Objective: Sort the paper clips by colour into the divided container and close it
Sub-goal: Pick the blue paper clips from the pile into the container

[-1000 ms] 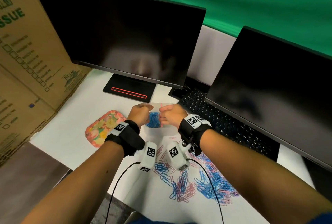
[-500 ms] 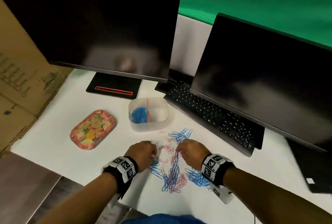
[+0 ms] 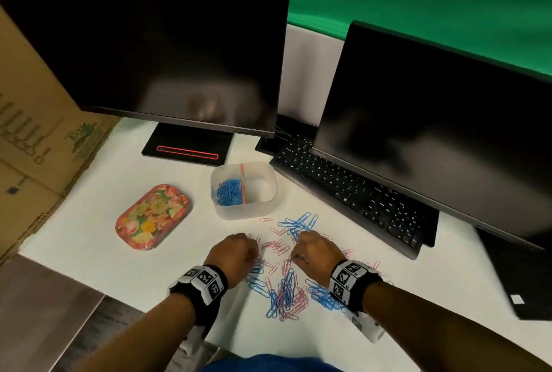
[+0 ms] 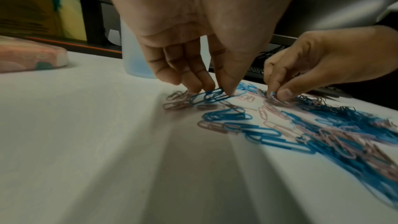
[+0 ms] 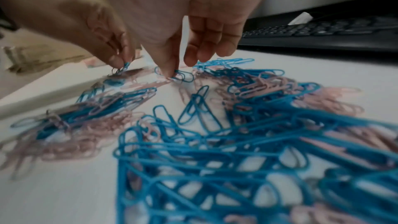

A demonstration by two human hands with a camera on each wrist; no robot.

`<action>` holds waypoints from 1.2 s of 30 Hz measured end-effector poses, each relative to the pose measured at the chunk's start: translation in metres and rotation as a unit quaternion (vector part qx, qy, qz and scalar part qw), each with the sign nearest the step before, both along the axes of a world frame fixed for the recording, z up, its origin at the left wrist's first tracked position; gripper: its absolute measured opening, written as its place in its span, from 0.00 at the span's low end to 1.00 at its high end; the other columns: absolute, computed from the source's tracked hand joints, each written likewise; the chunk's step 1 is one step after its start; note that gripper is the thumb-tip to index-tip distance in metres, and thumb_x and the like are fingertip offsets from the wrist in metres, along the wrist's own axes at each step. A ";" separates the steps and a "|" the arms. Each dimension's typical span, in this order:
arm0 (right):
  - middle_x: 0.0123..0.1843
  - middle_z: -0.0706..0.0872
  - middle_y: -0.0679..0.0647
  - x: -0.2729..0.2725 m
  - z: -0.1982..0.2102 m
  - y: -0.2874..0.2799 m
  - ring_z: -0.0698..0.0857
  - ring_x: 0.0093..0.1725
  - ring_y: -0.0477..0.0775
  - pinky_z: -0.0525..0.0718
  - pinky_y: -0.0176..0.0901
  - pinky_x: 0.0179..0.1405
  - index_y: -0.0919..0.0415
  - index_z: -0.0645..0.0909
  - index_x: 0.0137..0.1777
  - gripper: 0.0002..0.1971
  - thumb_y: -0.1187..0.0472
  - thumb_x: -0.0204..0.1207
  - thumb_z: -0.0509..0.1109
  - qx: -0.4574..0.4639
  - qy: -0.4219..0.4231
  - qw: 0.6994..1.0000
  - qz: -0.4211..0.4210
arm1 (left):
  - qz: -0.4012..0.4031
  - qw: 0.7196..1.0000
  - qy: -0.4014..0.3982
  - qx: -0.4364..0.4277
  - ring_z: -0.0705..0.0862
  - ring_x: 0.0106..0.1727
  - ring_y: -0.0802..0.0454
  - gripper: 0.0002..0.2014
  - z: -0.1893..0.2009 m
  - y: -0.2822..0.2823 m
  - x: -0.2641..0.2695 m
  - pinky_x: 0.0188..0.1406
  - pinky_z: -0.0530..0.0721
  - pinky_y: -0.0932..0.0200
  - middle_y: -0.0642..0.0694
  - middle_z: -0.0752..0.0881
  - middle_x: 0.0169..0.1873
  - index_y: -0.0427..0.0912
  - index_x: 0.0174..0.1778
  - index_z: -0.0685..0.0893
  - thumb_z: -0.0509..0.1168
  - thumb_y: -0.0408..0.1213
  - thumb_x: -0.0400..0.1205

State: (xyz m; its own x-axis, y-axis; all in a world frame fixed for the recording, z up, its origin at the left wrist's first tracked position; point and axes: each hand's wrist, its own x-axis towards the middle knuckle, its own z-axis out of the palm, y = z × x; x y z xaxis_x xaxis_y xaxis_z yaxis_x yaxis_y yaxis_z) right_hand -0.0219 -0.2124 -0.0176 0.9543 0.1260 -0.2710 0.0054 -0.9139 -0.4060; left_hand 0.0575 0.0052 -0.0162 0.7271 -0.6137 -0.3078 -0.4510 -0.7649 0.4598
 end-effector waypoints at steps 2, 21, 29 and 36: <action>0.54 0.86 0.55 -0.002 -0.001 -0.004 0.82 0.58 0.54 0.81 0.45 0.60 0.58 0.88 0.55 0.11 0.55 0.79 0.68 0.043 0.010 0.998 -0.055 | 0.018 1.000 0.013 -0.023 0.83 0.46 0.49 0.06 0.001 0.000 0.000 0.42 0.76 0.61 0.52 0.84 0.43 0.52 0.45 0.85 0.63 0.40 0.78; 0.33 0.79 0.61 -0.009 0.009 -0.008 0.80 0.28 0.54 0.84 0.44 0.31 0.67 0.80 0.52 0.11 0.78 0.79 0.59 0.455 0.161 0.782 -0.393 | 0.166 0.967 0.133 -0.142 0.85 0.41 0.52 0.10 -0.003 -0.011 0.005 0.41 0.77 0.68 0.48 0.88 0.40 0.50 0.52 0.84 0.63 0.31 0.80; 0.28 0.71 0.57 -0.009 0.017 -0.007 0.73 0.24 0.54 0.72 0.42 0.26 0.66 0.74 0.32 0.12 0.79 0.71 0.54 0.548 0.136 0.692 -0.450 | 0.284 0.906 0.249 -0.194 0.87 0.31 0.49 0.10 0.001 -0.011 0.012 0.35 0.86 0.56 0.44 0.86 0.35 0.40 0.41 0.83 0.58 0.26 0.81; 0.25 0.74 0.55 -0.004 0.016 -0.011 0.71 0.24 0.53 0.66 0.38 0.23 0.61 0.76 0.32 0.10 0.72 0.72 0.62 0.486 0.123 0.750 -0.432 | 0.233 0.947 0.207 -0.080 0.79 0.37 0.47 0.10 0.007 -0.019 0.011 0.39 0.73 0.58 0.46 0.84 0.34 0.40 0.38 0.84 0.66 0.43 0.77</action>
State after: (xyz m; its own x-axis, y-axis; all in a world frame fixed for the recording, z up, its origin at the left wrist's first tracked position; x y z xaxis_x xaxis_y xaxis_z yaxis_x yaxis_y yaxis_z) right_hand -0.0261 -0.2234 -0.0012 0.7294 -0.2585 -0.6334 -0.6026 0.1955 -0.7737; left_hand 0.0680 -0.0141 -0.0089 0.7671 -0.3191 -0.5565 0.1628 -0.7423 0.6500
